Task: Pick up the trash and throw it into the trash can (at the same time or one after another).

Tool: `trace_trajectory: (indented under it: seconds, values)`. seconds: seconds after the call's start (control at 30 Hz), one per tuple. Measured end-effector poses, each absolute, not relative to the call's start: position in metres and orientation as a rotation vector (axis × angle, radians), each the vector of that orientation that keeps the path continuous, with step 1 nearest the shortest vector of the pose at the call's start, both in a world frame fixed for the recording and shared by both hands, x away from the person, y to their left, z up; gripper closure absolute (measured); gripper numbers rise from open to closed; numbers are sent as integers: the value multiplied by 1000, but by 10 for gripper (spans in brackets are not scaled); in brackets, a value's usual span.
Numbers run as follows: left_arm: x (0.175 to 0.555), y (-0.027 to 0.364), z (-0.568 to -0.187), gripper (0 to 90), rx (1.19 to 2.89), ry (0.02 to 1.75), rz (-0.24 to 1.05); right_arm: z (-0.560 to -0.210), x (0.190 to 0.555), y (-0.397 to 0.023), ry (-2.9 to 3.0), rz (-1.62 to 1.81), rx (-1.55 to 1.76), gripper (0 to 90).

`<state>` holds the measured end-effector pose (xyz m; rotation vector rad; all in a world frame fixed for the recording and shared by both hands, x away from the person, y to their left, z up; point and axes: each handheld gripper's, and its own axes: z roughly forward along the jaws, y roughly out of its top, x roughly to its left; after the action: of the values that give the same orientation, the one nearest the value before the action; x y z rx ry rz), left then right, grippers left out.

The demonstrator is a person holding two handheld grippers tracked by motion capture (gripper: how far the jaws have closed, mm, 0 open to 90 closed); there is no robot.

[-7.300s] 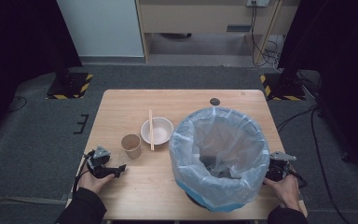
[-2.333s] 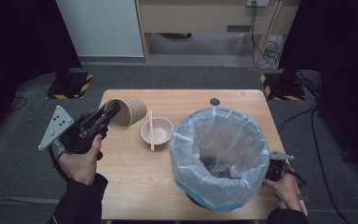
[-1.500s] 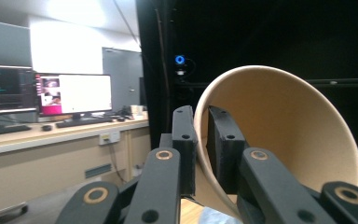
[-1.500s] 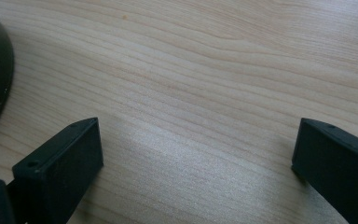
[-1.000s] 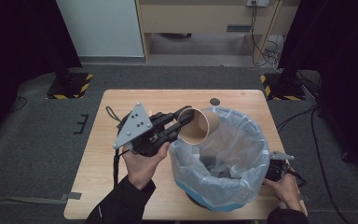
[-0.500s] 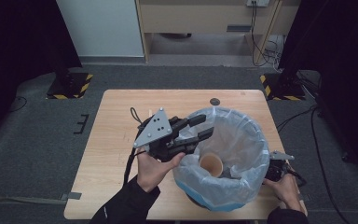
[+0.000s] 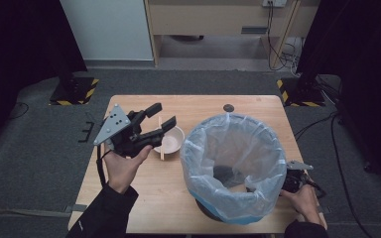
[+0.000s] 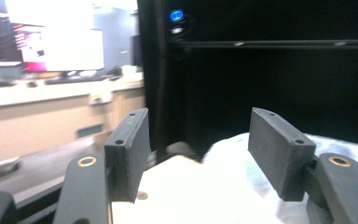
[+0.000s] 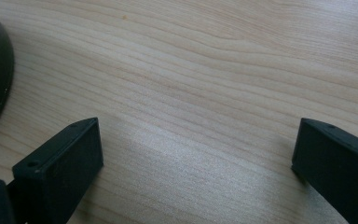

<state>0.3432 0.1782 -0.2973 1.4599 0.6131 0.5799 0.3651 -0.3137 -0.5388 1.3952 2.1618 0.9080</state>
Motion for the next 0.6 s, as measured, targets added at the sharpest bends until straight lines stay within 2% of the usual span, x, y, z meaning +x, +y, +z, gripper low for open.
trace_trajectory:
  seconds: [0.27,0.6]
  values:
    - [372,202,-337,368,1517,783,632,-539,365,-314,2161,908,1396,20]
    - [402,202,-373,367,1564,900,635,-539,365,-314,2162,908,1396,19]
